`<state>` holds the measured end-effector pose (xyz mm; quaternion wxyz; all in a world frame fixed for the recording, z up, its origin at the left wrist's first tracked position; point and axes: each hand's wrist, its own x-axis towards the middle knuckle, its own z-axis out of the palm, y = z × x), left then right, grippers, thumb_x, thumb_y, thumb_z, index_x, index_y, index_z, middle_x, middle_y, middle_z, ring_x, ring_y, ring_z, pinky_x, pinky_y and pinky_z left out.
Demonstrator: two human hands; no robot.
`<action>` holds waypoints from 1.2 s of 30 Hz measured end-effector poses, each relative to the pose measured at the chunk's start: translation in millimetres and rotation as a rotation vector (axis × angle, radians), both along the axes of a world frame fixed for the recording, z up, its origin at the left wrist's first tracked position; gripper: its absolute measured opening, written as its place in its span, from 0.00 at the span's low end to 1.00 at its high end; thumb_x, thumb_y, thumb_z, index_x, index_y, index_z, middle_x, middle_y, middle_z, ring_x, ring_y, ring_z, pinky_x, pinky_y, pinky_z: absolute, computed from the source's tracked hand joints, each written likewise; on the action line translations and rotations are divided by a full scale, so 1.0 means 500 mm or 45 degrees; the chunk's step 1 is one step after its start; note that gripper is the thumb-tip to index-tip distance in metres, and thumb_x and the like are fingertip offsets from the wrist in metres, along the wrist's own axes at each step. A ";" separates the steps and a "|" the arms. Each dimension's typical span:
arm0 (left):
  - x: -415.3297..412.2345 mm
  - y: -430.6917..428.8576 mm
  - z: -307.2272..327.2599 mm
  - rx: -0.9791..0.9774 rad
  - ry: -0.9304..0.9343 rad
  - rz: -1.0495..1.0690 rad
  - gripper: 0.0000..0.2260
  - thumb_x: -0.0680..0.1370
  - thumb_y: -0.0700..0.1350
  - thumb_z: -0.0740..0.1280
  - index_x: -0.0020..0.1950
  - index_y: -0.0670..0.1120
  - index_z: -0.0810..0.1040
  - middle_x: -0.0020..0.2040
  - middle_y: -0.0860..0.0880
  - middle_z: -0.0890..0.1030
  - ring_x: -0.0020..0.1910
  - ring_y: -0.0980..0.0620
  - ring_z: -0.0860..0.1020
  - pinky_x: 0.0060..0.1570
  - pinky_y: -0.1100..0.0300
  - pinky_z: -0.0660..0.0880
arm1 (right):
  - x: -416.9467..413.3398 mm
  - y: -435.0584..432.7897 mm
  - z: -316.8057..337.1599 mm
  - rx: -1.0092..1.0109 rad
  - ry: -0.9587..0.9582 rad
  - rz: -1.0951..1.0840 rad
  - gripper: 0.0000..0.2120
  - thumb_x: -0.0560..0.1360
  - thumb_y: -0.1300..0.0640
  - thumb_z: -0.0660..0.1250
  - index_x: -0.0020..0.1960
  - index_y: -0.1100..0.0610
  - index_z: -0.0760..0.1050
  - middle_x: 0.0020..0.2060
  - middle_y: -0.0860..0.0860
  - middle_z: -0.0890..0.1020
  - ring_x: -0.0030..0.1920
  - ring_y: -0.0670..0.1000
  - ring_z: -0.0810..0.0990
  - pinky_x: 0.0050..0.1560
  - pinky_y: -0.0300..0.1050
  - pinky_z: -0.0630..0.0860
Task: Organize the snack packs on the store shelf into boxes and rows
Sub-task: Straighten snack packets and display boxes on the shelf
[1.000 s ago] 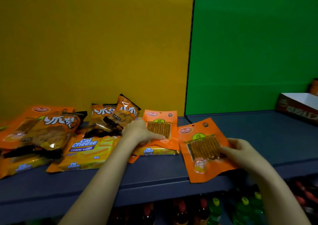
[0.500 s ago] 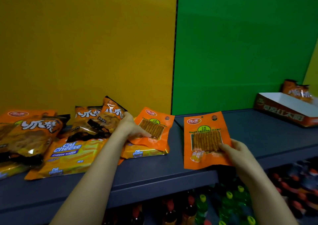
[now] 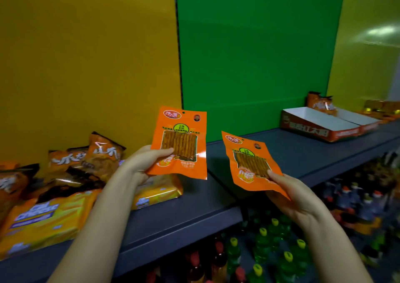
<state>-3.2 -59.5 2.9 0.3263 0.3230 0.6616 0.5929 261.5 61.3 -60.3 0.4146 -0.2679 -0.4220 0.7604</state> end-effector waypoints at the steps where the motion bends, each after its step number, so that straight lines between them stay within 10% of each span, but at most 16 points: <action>1: 0.020 0.016 0.004 0.029 -0.004 -0.011 0.03 0.76 0.41 0.67 0.49 0.45 0.76 0.31 0.49 0.83 0.25 0.56 0.80 0.23 0.67 0.76 | 0.019 0.007 0.001 0.001 0.004 -0.027 0.09 0.78 0.65 0.59 0.40 0.62 0.73 0.23 0.51 0.81 0.23 0.44 0.79 0.26 0.32 0.77; 36: 1.012 0.978 -0.128 0.014 -0.150 -0.641 0.03 0.78 0.41 0.64 0.48 0.44 0.78 0.39 0.45 0.83 0.32 0.52 0.81 0.35 0.59 0.78 | 1.028 0.709 -0.012 0.145 -0.291 -0.717 0.04 0.77 0.64 0.63 0.49 0.61 0.76 0.28 0.51 0.84 0.26 0.45 0.81 0.29 0.34 0.78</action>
